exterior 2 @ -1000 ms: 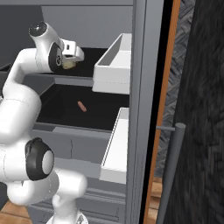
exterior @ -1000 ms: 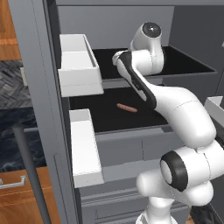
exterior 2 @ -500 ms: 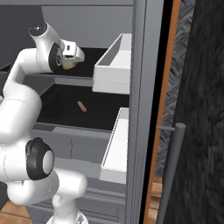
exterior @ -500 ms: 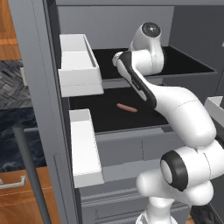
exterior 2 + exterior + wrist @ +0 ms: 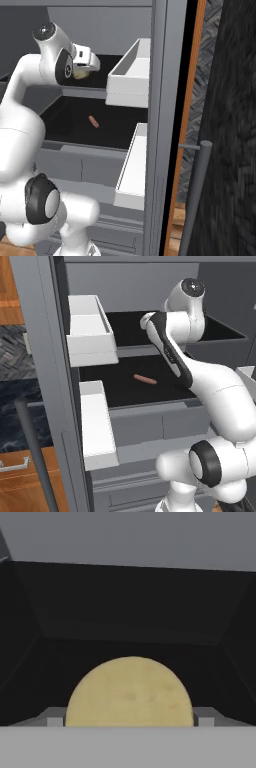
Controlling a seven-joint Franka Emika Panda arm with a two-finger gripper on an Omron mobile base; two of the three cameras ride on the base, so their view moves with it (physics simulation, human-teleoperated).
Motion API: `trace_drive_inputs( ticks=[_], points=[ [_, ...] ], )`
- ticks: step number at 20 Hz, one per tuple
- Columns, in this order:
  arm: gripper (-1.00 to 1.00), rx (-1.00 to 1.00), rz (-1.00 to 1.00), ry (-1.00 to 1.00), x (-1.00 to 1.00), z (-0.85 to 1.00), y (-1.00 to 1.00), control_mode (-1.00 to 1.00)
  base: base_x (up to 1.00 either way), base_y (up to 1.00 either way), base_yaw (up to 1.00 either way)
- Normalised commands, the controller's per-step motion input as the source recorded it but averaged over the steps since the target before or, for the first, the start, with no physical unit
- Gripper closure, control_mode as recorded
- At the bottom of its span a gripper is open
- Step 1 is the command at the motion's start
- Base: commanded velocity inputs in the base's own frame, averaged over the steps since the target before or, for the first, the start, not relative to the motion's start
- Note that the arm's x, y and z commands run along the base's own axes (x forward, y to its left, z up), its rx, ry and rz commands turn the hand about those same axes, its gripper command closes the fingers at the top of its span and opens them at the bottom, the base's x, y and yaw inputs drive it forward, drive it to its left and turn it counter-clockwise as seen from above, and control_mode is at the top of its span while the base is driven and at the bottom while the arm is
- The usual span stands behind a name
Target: Retrieve the sausage and cheese from the fridge and place them on the cutting board on the counter.
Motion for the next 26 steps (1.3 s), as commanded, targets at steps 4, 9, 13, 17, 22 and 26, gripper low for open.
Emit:
trace_drive_inputs(
  ticks=[4, 9, 13, 17, 22, 26],
  points=[
    [1.0, 0.01, 0.09, -0.23, -1.0, 0.34, -0.81, -1.0, 0.0, 0.0, 0.0],
    [1.0, -0.05, 0.1, -0.14, -1.0, 0.22, -0.63, -1.0, 0.0, 0.0, 0.0],
    [1.0, -0.07, 0.04, -0.03, -1.0, 0.13, -0.14, -1.0, 0.0, 0.0, 0.0],
    [1.0, -0.13, 0.0, 0.0, -1.0, 0.15, 0.0, -1.0, 0.0, 0.0, 0.0],
    [1.0, -0.09, 0.0, 0.0, -0.96, 0.09, 0.0, -1.0, 0.0, 0.0, 0.0],
    [1.0, -0.04, 0.0, 0.0, -0.59, 0.0, 0.04, -1.0, 0.0, 0.0, 0.0]
  ],
)
